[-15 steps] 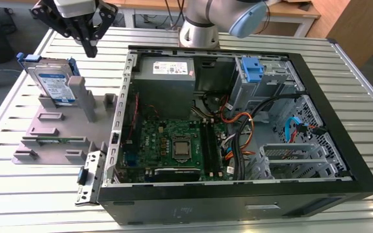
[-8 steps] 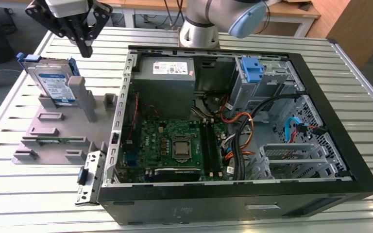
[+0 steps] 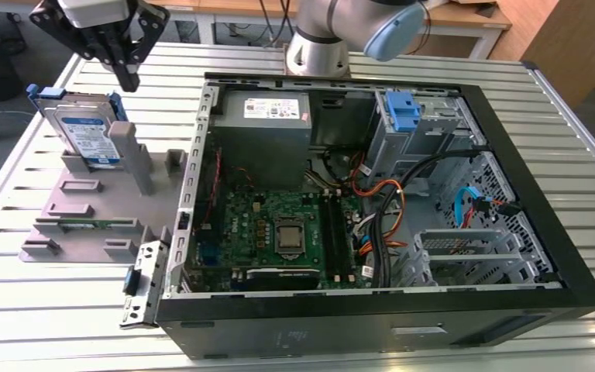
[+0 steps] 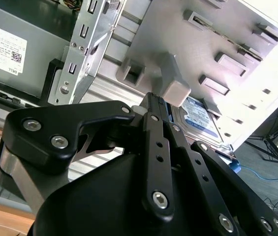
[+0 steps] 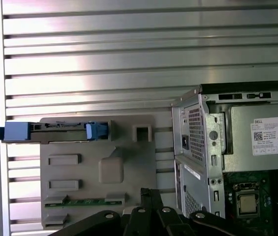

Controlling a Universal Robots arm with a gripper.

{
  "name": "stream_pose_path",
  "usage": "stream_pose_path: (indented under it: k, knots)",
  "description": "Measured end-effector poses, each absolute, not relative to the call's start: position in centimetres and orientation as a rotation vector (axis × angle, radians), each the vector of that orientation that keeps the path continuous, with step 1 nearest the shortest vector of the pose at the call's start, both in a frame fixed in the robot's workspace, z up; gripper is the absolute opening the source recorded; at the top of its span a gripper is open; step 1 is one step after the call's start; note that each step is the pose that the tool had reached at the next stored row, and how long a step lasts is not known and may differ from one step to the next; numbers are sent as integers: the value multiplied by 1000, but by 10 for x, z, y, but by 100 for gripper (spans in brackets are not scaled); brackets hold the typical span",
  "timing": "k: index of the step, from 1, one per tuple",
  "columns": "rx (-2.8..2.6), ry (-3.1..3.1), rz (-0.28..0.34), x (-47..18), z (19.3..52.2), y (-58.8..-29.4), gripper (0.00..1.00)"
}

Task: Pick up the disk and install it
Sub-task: 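Reach for the disk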

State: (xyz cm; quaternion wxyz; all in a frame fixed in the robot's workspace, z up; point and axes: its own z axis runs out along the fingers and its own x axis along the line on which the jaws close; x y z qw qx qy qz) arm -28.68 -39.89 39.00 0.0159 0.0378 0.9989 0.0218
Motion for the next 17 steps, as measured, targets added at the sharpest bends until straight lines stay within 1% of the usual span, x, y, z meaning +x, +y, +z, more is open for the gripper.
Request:
stream_pose_path:
  k: [17]
  knots:
    - [118,3107,68,-307,389,-399,11]
